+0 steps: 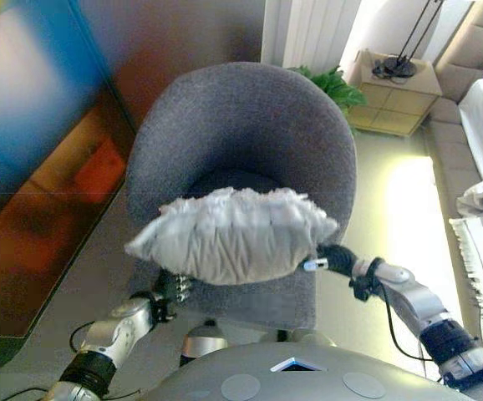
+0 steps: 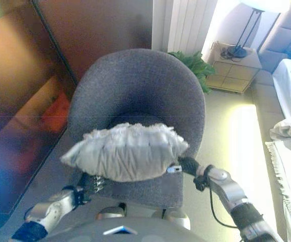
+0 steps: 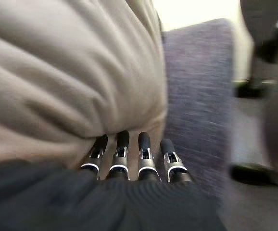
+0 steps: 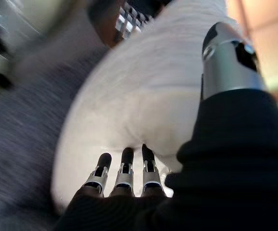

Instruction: Pick up the cushion and take it to the sofa

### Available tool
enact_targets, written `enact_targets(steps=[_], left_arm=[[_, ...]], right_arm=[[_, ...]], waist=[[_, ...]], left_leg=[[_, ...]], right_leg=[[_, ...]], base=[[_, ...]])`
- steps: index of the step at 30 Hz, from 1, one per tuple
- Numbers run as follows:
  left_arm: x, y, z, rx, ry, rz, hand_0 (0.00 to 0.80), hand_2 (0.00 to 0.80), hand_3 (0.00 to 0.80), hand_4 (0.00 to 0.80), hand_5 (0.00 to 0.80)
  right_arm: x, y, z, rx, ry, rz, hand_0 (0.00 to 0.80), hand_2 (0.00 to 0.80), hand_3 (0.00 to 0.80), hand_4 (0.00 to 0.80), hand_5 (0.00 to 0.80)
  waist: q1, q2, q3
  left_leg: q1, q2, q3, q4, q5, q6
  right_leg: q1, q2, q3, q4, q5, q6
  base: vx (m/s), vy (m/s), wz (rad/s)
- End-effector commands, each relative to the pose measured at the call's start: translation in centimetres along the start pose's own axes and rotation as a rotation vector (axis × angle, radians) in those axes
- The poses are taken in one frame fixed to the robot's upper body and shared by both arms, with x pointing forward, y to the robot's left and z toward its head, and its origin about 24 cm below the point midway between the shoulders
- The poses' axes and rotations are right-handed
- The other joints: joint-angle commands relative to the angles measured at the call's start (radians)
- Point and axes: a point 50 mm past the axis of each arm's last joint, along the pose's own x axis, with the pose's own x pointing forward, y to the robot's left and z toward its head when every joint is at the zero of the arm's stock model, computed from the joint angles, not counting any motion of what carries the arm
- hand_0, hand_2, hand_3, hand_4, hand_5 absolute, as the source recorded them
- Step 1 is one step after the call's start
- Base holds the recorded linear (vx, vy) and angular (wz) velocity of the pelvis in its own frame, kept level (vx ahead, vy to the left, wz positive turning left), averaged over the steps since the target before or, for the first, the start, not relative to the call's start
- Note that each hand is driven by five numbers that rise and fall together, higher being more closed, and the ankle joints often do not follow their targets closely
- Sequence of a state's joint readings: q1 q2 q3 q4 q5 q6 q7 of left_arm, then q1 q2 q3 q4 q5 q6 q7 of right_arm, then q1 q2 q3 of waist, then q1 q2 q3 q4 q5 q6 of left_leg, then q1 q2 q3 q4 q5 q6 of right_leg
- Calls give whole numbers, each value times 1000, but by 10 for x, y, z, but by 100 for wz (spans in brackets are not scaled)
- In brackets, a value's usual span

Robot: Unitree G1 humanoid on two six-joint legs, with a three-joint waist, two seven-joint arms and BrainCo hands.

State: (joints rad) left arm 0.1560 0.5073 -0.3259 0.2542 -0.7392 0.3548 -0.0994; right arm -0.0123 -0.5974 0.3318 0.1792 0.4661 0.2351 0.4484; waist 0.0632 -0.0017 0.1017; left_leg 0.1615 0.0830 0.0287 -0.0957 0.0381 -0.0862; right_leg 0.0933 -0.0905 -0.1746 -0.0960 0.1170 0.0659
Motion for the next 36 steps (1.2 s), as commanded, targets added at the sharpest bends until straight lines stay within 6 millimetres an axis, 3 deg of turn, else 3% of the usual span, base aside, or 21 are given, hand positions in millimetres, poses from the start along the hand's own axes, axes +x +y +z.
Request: enact_targets(steps=[1, 5, 7, 9, 13, 17, 24, 29, 36], left_arm=[[16, -80, 89, 46, -387, -291, 0, 0, 0, 0, 0], [19, -123, 149, 63, -583, -332, 0, 0, 0, 0, 0], [17, -137, 168, 70, -657, -325, 0, 0, 0, 0, 0], [12, -154, 204, 62, -756, -294, 0, 0, 0, 0, 0], [-1, -157, 249, 24, -860, -264, 0, 0, 0, 0, 0], [-8, -147, 272, -9, -925, -196, 0, 0, 0, 0, 0], [-13, -126, 287, -66, -950, -127, 0, 0, 0, 0, 0], [-9, -115, 280, -107, -929, -111, 0, 0, 0, 0, 0], [0, -101, 251, -151, -861, -94, 0, 0, 0, 0, 0]], right_arm=[[23, 14, 112, -88, -448, 45, 0, 0, 0, 0, 0], [38, 9, 170, -69, -596, -104, 0, 0, 0, 0, 0], [42, 10, 187, -68, -642, -159, 0, 0, 0, 0, 0], [45, 11, 219, -82, -692, -235, 0, 0, 0, 0, 0], [40, 4, 251, -65, -760, -331, 0, 0, 0, 0, 0], [31, 0, 267, -50, -809, -372, 0, 0, 0, 0, 0], [22, -11, 270, -44, -807, -417, 0, 0, 0, 0, 0], [22, -16, 254, -69, -760, -429, 0, 0, 0, 0, 0], [23, -40, 188, -31, -571, -503, 0, 0, 0, 0, 0]], waist=[[-7, 0, 7], [-18, -7, -5], [-25, -10, -10], [-36, -14, -25], [-49, -17, -44], [-61, -16, -57], [-75, -14, -65], [-84, -13, -63], [-94, -16, -52]], left_leg=[[18, -31, 4, 8, -135, 41], [23, -26, 5, 8, -140, 36], [23, -25, 7, 8, -141, 35], [22, -24, 12, 8, -141, 32], [15, -21, 26, 8, -138, 28], [5, -22, 38, 8, -134, 27], [4, -25, 51, 8, -135, 28], [10, -28, 57, 8, -139, 30], [17, -31, 61, 8, -148, 37]], right_leg=[[77, -23, -16, 9, -164, 56], [82, -22, -13, 9, -170, 50], [82, -21, -10, 9, -172, 49], [80, -19, -3, 9, -173, 47], [71, -17, 6, 9, -172, 44], [59, -14, 16, 9, -170, 41], [56, -9, 31, 9, -173, 36], [58, -7, 40, 9, -176, 36], [61, -7, 50, 9, -176, 41]], base=[[0, 0, 0], [0, 0, 0], [0, 0, 0], [-1, -7, -3], [-12, -10, -16], [-32, -13, -3], [-8, -7, -10], [6, 1, -1], [0, 0, 0]])
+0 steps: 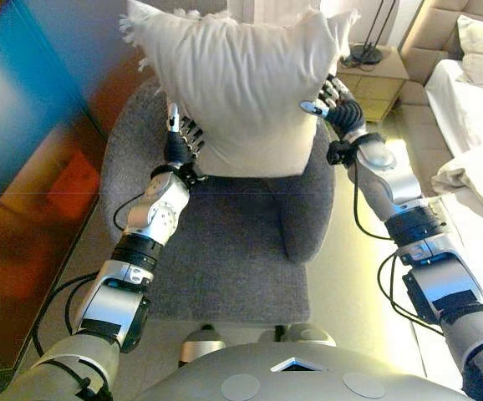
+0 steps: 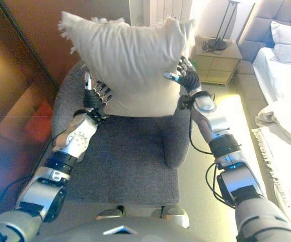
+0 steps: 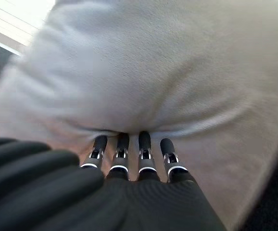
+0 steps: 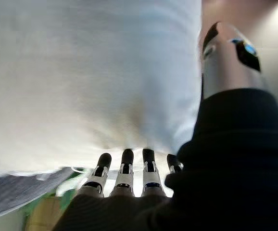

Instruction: Pick up the cushion and take it to the sofa

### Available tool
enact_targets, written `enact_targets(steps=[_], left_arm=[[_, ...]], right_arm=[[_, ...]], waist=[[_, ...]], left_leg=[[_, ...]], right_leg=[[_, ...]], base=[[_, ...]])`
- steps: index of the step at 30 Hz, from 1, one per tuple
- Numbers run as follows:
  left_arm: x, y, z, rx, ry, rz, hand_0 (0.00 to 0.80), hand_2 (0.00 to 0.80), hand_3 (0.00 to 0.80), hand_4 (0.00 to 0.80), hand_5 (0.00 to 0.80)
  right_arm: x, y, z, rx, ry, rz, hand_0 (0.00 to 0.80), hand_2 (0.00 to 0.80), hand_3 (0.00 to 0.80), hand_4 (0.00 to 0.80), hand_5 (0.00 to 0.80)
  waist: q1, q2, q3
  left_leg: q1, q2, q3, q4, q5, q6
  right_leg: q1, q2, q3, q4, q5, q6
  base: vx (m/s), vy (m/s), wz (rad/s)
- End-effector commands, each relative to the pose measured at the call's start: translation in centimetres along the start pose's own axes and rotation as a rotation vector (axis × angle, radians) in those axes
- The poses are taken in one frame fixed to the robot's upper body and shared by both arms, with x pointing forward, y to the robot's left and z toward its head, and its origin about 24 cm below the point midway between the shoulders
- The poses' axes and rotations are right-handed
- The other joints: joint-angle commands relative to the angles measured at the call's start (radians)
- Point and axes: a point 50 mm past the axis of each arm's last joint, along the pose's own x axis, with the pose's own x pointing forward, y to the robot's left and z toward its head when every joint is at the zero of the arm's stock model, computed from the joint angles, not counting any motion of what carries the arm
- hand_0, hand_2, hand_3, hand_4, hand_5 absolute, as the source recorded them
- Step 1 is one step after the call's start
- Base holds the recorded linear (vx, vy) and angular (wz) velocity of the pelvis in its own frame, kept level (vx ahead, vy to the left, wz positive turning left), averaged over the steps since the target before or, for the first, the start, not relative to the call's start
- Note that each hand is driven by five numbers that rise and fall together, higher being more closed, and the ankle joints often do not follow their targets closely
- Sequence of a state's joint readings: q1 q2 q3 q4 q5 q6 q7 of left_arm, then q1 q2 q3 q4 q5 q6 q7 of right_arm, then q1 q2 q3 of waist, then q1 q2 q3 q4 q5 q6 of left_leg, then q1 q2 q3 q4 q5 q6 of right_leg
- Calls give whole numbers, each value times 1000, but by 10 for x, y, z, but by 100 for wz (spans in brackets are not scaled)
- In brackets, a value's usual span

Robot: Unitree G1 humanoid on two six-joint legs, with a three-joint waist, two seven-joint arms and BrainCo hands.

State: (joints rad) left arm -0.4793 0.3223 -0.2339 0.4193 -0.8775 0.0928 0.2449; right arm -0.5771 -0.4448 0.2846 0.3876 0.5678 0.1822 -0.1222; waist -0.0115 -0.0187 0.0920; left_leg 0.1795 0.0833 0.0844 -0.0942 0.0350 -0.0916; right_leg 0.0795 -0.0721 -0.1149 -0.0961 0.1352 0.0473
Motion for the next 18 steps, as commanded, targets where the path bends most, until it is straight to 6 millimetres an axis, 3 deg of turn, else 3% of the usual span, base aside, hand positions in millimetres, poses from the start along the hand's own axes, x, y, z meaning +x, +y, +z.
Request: enact_targets(steps=[1, 6, 9, 18], left_arm=[[4, -37, 28, -37, -133, -141, 0, 0, 0, 0, 0], [-10, -11, -10, -85, -29, 35, 0, 0, 0, 0, 0], [-15, 1, -28, -106, 44, 121, 0, 0, 0, 0, 0], [-23, -3, -50, -98, 123, 112, 0, 0, 0, 0, 0]], right_arm=[[-7, -8, 13, -43, -82, 25, 0, 0, 0, 0, 0], [-26, -18, -39, -26, 110, 16, 0, 0, 0, 0, 0], [-31, -24, -58, 15, 206, -26, 0, 0, 0, 0, 0], [-37, -17, -83, 11, 308, -17, 0, 0, 0, 0, 0]], waist=[[-19, 1, -41], [-12, -5, -24], [-5, -8, -14], [14, -5, 0]], left_leg=[[-1, -31, 6, 7, -146, 43], [3, -32, 6, 7, -148, 47], [4, -32, 3, 7, -149, 47], [3, -28, -5, 7, -145, 42]], right_leg=[[75, -26, -10, 9, -193, 61], [77, -28, -15, 9, -191, 65], [79, -28, -20, 9, -191, 65], [84, -32, -39, 9, -193, 67]], base=[[0, 0, 0], [8, -15, -4], [5, -21, -9], [17, 1, 0]])
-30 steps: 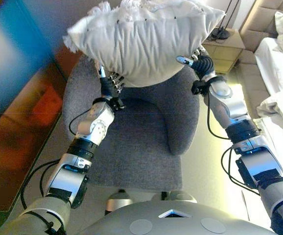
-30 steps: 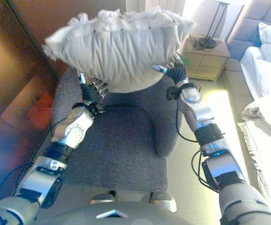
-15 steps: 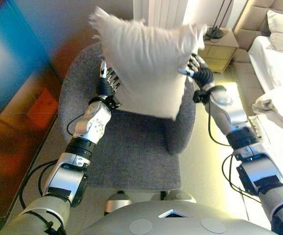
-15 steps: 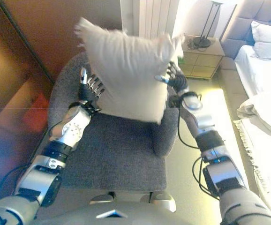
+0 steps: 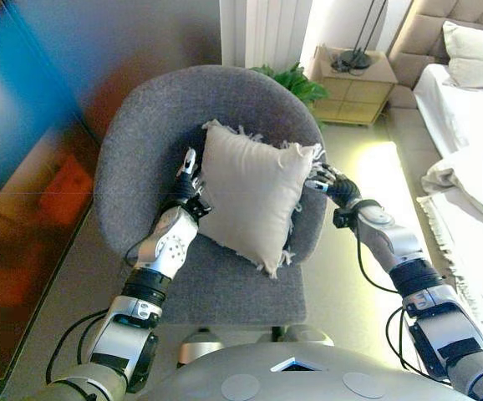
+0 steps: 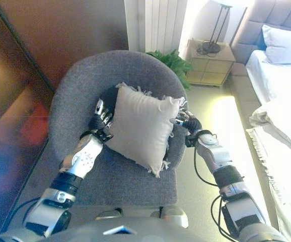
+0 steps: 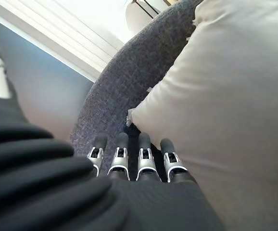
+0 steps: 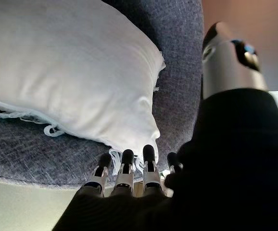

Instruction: Pick up the cushion and take it to the sofa

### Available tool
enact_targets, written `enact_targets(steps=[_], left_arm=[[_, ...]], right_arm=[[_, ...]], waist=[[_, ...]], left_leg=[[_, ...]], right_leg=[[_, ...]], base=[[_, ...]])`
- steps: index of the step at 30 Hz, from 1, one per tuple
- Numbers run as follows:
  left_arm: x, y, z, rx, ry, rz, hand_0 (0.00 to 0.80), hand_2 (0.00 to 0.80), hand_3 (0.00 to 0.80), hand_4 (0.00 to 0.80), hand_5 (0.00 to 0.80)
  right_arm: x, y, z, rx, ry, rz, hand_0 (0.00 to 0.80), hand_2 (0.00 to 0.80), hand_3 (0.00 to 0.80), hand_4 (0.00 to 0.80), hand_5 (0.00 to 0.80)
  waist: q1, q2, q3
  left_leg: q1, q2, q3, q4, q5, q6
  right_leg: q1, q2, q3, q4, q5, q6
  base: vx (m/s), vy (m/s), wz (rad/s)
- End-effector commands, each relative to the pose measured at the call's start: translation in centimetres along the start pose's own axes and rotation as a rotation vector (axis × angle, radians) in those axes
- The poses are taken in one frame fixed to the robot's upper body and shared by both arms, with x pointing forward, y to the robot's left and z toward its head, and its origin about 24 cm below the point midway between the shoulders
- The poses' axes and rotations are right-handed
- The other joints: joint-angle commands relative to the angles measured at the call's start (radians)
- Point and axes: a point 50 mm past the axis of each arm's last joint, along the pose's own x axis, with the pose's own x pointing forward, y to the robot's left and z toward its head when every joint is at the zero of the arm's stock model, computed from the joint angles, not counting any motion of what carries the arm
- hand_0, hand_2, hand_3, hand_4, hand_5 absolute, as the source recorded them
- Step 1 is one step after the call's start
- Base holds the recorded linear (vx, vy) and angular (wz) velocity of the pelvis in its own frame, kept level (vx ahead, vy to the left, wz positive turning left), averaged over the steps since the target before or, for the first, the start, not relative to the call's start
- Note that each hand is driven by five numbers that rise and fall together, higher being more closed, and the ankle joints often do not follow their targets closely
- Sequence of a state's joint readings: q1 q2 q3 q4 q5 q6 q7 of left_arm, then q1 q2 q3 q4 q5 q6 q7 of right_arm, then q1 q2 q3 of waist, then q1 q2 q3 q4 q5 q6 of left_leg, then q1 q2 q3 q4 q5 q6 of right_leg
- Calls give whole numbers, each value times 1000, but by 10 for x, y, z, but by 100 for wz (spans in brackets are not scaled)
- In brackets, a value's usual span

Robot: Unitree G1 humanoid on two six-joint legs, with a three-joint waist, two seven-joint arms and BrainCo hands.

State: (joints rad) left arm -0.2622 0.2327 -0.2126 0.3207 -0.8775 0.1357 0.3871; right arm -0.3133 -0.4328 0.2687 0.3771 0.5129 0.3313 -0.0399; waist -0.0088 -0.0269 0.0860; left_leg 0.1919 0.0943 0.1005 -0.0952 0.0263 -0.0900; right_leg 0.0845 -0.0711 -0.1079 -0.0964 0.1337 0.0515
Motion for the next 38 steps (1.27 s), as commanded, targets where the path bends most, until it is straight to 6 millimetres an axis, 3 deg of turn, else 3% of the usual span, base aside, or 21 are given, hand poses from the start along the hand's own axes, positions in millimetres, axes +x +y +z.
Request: enact_targets(steps=[1, 7, 9, 11, 13, 14, 15, 16, 18, 19, 20, 22, 24, 27, 31, 38], left_arm=[[4, -23, 6, -4, -28, -70, 0, 0, 0, 0, 0], [-3, -8, -10, 37, 12, -77, 0, 0, 0, 0, 0], [-9, 10, -20, 76, 37, -48, 0, 0, 0, 0, 0], [-19, 42, -40, 147, 120, 17, 0, 0, 0, 0, 0], [-36, 82, -65, 240, 217, 83, 0, 0, 0, 0, 0], [-54, 113, -86, 273, 316, 158, 0, 0, 0, 0, 0], [-63, 127, -95, 299, 362, 194, 0, 0, 0, 0, 0], [-85, 158, -115, 379, 455, 248, 0, 0, 0, 0, 0], [-113, 186, -137, 432, 600, 307, 0, 0, 0, 0, 0], [-115, 187, -139, 434, 615, 311, 0, 0, 0, 0, 0], [-135, 205, -159, 476, 740, 343, 0, 0, 0, 0, 0], [-149, 215, -176, 467, 874, 403, 0, 0, 0, 0, 0], [-161, 222, -188, 395, 960, 489, 0, 0, 0, 0, 0], [-167, 224, -195, 366, 1037, 587, 0, 0, 0, 0, 0], [-165, 208, -207, 284, 1071, 584, 0, 0, 0, 0, 0], [-149, 197, -204, 294, 1017, 562, 0, 0, 0, 0, 0]], right_arm=[[4, -5, 17, 17, -74, -26, 0, 0, 0, 0, 0], [-5, -13, 25, -33, -158, -54, 0, 0, 0, 0, 0], [-15, -23, 25, -21, -203, -76, 0, 0, 0, 0, 0], [-27, -38, 13, 15, -213, -164, 0, 0, 0, 0, 0], [-40, -52, -10, 55, -174, -231, 0, 0, 0, 0, 0], [-48, -60, -34, 63, -94, -294, 0, 0, 0, 0, 0], [-52, -64, -49, 61, -31, -326, 0, 0, 0, 0, 0], [-63, -70, -83, 61, 104, -365, 0, 0, 0, 0, 0], [-76, -69, -127, 63, 281, -411, 0, 0, 0, 0, 0], [-77, -69, -130, 67, 299, -413, 0, 0, 0, 0, 0], [-92, -66, -178, 107, 476, -419, 0, 0, 0, 0, 0], [-107, -52, -219, 196, 657, -390, 0, 0, 0, 0, 0], [-120, -37, -247, 262, 800, -372, 0, 0, 0, 0, 0], [-135, -13, -271, 207, 986, -305, 0, 0, 0, 0, 0], [-147, 7, -284, 185, 1108, -256, 0, 0, 0, 0, 0], [-135, 3, -276, 82, 1090, -220, 0, 0, 0, 0, 0]], waist=[[12, 3, 8], [21, 3, 21], [24, 1, 23], [27, 1, 24], [27, 1, 23], [26, -1, 26], [25, -3, 24], [24, -6, 30], [24, -11, 32], [24, -11, 33], [27, -14, 40], [30, -14, 40], [32, -14, 32], [28, -11, 18], [27, -5, 10], [23, 1, 4]], left_leg=[[-10, -39, -22, 8, -136, 40], [-16, -36, -26, 8, -135, 42], [-17, -36, -22, 8, -136, 44], [-18, -35, -17, 8, -137, 45], [-19, -35, -13, 8, -136, 47], [-15, -35, -9, 8, -136, 49], [-19, -36, -7, 8, -134, 49], [-15, -36, -2, 8, -133, 52], [-17, -37, 5, 8, -130, 55], [-16, -38, 6, 8, -129, 55], [-9, -38, 10, 8, -130, 60], [-7, -41, 7, 8, -129, 64], [-7, -45, 3, 8, -130, 64], [-8, -45, 4, 8, -132, 62], [-11, -45, -1, 10, -134, 58], [-22, -50, -13, 21, -142, 60]], right_leg=[[79, -33, -48, 9, -191, 63], [75, -32, -53, 9, -190, 63], [73, -33, -54, 9, -189, 64], [71, -33, -59, 9, -188, 65], [69, -34, -64, 9, -186, 67], [72, -33, -65, 9, -185, 68], [68, -33, -65, 9, -183, 69], [71, -32, -67, 9, -182, 70], [67, -29, -65, 9, -179, 69], [68, -29, -65, 9, -179, 69], [74, -25, -62, 9, -178, 68], [76, -23, -61, 9, -177, 65], [76, -22, -57, 9, -178, 62], [71, -24, -50, 9, -177, 57], [68, -26, -44, 9, -177, 53], [61, -31, -35, 9, -176, 53]], base=[[0, 0, 0], [-2, 0, 2], [-13, -3, 5], [-21, 1, 2], [-53, 12, 2], [-57, 15, 1], [-79, 18, 0], [-73, 11, -1], [-73, 5, -2], [-89, -4, -2], [-94, -2, -1], [-102, 7, 0], [-77, 21, -1], [-83, 45, -3], [-65, 48, -8], [-48, 41, 1]])
